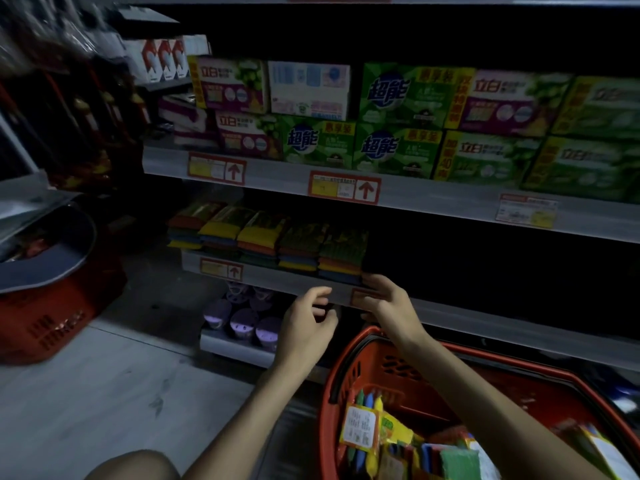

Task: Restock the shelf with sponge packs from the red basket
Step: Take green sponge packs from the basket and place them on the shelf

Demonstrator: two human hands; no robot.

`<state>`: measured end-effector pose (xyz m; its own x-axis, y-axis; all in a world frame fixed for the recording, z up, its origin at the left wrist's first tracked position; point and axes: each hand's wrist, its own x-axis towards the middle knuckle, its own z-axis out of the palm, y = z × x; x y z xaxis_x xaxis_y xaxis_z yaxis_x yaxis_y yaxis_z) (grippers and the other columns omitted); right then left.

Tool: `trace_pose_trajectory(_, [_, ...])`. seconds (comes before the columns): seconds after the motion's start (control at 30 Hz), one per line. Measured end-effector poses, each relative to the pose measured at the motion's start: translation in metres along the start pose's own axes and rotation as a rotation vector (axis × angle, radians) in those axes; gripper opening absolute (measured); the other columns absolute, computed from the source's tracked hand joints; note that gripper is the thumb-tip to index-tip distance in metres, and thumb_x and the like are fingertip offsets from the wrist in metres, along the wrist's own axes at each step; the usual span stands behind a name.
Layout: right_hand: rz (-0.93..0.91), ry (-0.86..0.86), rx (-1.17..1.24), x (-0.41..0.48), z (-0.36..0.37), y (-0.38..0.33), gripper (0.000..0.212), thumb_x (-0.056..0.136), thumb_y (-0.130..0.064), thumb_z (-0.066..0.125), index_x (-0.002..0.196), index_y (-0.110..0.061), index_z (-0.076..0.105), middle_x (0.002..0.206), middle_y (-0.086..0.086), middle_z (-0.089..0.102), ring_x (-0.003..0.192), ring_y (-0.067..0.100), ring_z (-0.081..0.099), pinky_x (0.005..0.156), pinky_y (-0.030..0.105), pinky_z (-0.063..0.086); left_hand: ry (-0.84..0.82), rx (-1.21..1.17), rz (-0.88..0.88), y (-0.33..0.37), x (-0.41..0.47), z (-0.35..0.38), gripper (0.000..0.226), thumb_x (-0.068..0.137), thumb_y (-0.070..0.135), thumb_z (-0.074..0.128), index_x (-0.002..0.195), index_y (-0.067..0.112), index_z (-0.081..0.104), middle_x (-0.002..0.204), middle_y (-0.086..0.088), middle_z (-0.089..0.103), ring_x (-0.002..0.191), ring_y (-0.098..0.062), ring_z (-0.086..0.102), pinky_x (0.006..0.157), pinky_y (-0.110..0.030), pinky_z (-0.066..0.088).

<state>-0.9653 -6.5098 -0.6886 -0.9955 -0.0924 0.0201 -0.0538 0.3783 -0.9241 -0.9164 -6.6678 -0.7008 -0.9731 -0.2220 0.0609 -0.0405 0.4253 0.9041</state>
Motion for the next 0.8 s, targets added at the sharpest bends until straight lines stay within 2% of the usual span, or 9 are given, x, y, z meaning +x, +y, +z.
trace_pose_trajectory(0.07, [-0.036, -0.024, -0.051, -0.006, -0.013, 0.0, 0.055, 0.095, -0.014, 0.067, 0.147, -0.021, 0.052, 0.136, -0.004, 0.056, 0.121, 0.012, 0.055, 0.093, 0.023, 0.05, -0.012, 0.056, 0.045, 0.003, -0.007, 0.002, 0.038, 0.096, 0.021, 0.066, 0.132, 0.033, 0.059, 0.12, 0.012, 0.063, 0.105, -0.001, 0.061, 0.09, -0.03, 0.056])
trace_pose_trajectory(0.1, [-0.061, -0.038, -0.081, -0.011, -0.023, 0.0, 0.054, 0.095, -0.014, 0.067, 0.146, -0.023, 0.053, 0.134, -0.006, 0.057, 0.12, 0.011, 0.056, 0.093, 0.021, 0.048, -0.02, 0.077, 0.067, 0.006, -0.012, 0.003, 0.038, 0.096, 0.022, 0.067, 0.132, 0.033, 0.059, 0.12, 0.013, 0.063, 0.106, 0.0, 0.06, 0.09, -0.03, 0.056])
trace_pose_trajectory(0.23, [-0.157, -0.1, -0.239, -0.04, -0.073, 0.004, 0.052, 0.095, -0.021, 0.069, 0.145, -0.025, 0.054, 0.141, -0.007, 0.057, 0.132, 0.011, 0.053, 0.11, 0.033, 0.045, -0.07, 0.158, 0.184, 0.019, -0.034, 0.008, 0.041, 0.095, 0.029, 0.069, 0.134, 0.034, 0.058, 0.122, 0.016, 0.059, 0.112, 0.001, 0.057, 0.092, -0.022, 0.049])
trace_pose_trajectory(0.33, [-0.189, -0.142, -0.359, -0.071, -0.115, 0.009, 0.055, 0.095, -0.031, 0.071, 0.147, -0.023, 0.052, 0.147, -0.005, 0.053, 0.135, 0.01, 0.048, 0.113, 0.031, 0.041, -0.138, 0.256, 0.288, 0.031, -0.054, 0.012, 0.046, 0.094, 0.039, 0.067, 0.138, 0.036, 0.056, 0.129, 0.021, 0.054, 0.118, 0.003, 0.052, 0.097, -0.02, 0.044])
trace_pose_trajectory(0.47, [-0.223, -0.202, -0.545, -0.108, -0.167, 0.025, 0.061, 0.093, -0.04, 0.072, 0.148, -0.026, 0.05, 0.152, -0.007, 0.046, 0.141, 0.01, 0.042, 0.111, 0.018, 0.031, -0.231, 0.355, 0.344, 0.045, -0.078, 0.025, 0.055, 0.085, 0.057, 0.056, 0.138, 0.039, 0.054, 0.131, 0.024, 0.052, 0.121, 0.001, 0.055, 0.1, -0.026, 0.048])
trace_pose_trajectory(0.57, [-0.215, -0.292, -0.64, -0.131, -0.199, 0.038, 0.062, 0.092, -0.044, 0.07, 0.149, -0.03, 0.049, 0.152, -0.009, 0.044, 0.14, 0.01, 0.045, 0.112, 0.025, 0.038, -0.329, 0.469, 0.355, 0.053, -0.095, 0.039, 0.059, 0.085, 0.062, 0.052, 0.139, 0.04, 0.052, 0.135, 0.021, 0.051, 0.126, -0.005, 0.054, 0.103, -0.034, 0.048])
trace_pose_trajectory(0.63, [-0.201, -0.378, -0.736, -0.143, -0.218, 0.044, 0.061, 0.092, -0.042, 0.071, 0.148, -0.03, 0.05, 0.149, -0.008, 0.047, 0.136, 0.011, 0.048, 0.108, 0.022, 0.039, -0.409, 0.599, 0.368, 0.059, -0.106, 0.048, 0.058, 0.09, 0.058, 0.056, 0.145, 0.039, 0.048, 0.14, 0.018, 0.047, 0.13, -0.01, 0.051, 0.103, -0.037, 0.048])
trace_pose_trajectory(0.7, [-0.179, -0.474, -0.831, -0.149, -0.233, 0.048, 0.058, 0.091, -0.039, 0.072, 0.145, -0.028, 0.054, 0.144, -0.004, 0.052, 0.131, 0.014, 0.052, 0.102, 0.02, 0.039, -0.483, 0.719, 0.372, 0.063, -0.118, 0.057, 0.059, 0.094, 0.053, 0.058, 0.149, 0.038, 0.043, 0.141, 0.016, 0.046, 0.132, -0.012, 0.048, 0.102, -0.037, 0.046])
trace_pose_trajectory(0.8, [-0.114, -0.549, -0.893, -0.152, -0.247, 0.06, 0.058, 0.091, -0.039, 0.073, 0.144, -0.026, 0.055, 0.141, -0.003, 0.059, 0.129, 0.017, 0.057, 0.102, 0.028, 0.044, -0.565, 0.832, 0.38, 0.065, -0.138, 0.073, 0.061, 0.094, 0.055, 0.058, 0.15, 0.038, 0.042, 0.141, 0.015, 0.047, 0.133, -0.013, 0.047, 0.104, -0.034, 0.044])
